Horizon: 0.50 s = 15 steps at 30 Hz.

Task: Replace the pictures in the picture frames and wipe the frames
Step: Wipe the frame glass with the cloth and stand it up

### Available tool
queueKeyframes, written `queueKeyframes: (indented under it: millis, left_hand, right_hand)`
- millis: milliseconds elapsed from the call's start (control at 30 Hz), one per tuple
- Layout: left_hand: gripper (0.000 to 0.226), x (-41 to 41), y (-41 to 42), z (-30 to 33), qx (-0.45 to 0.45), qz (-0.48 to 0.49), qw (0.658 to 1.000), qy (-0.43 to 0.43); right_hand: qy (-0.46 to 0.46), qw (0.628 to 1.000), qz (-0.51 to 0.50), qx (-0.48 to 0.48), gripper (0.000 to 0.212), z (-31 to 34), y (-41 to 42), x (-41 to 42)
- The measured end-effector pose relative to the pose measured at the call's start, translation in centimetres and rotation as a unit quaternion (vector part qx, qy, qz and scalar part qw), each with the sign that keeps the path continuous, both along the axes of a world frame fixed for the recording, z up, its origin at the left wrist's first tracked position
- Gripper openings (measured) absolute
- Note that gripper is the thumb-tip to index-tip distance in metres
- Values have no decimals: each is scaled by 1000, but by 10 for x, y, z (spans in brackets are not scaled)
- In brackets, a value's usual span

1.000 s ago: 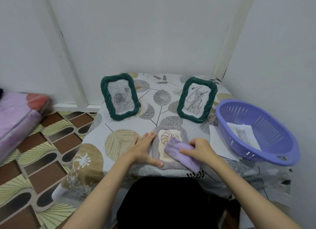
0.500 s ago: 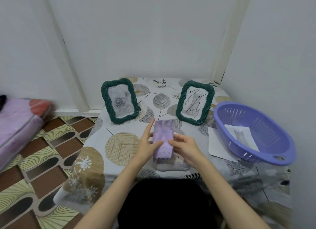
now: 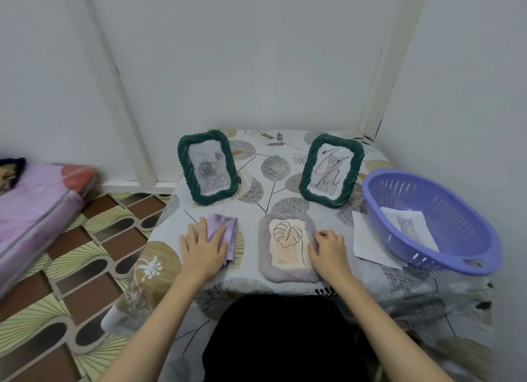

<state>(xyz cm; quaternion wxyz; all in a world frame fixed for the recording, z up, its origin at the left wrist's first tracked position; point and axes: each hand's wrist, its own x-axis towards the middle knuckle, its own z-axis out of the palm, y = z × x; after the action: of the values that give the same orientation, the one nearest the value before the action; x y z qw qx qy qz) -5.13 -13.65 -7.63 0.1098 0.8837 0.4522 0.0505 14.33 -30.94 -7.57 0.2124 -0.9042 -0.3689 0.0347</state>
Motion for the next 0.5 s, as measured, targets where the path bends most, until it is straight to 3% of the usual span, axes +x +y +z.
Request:
queueKeyframes:
  millis: [67, 133, 200, 300, 433, 500]
  left_hand:
    - [43, 12, -7, 4, 96, -31, 994, -50]
    - [44, 32, -17, 8, 120, -85, 983, -110]
    - [48, 53, -31, 6, 20, -110, 989, -100]
    - [54, 72, -45, 7, -144, -97, 980, -102]
    - [72, 77, -47, 6, -210, -71, 955, -199]
    - [78, 73, -48, 6, -263, -45, 924, -272]
  right_hand:
    - [-12, 1000, -23, -14, 40, -1, -1, 0]
    - [-30, 998, -49, -40, 44, 1, -2, 0]
    - [-9, 998, -53, -42, 43, 3, -3, 0]
    - [93, 993, -66, 27, 37, 5, 0, 2]
    - [241, 952, -92, 165, 40, 5, 2, 0]
    - [288, 922, -107, 236, 45, 5, 0, -2]
